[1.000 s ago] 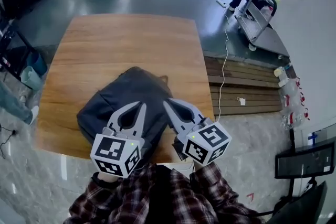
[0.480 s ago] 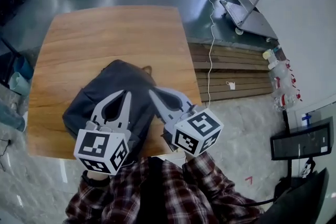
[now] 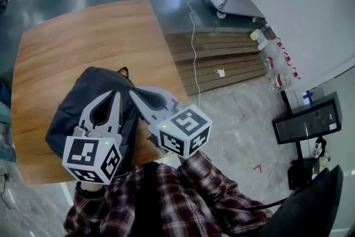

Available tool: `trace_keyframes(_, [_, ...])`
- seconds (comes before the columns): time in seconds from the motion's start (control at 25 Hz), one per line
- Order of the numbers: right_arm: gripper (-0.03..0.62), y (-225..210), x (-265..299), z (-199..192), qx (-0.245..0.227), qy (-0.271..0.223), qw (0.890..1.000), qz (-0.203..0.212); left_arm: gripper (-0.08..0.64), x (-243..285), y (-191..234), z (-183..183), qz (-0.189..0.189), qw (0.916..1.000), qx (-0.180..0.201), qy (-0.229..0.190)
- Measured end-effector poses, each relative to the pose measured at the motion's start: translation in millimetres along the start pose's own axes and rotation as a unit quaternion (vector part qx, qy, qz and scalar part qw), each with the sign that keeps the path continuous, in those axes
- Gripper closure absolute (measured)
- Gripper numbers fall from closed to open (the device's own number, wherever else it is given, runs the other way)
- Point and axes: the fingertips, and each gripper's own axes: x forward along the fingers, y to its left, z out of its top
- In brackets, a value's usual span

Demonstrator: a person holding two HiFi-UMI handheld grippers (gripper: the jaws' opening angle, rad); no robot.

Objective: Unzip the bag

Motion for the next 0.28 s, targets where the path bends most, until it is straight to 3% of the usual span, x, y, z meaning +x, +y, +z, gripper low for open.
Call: trace_keyframes(0.28, [0.581,-10.4,3.3,-3.7,-0.003,-0.002,1.000,-0.003,0.552,12.2,3.4,-7.6,-0.006,1.0000,0.000,0.004])
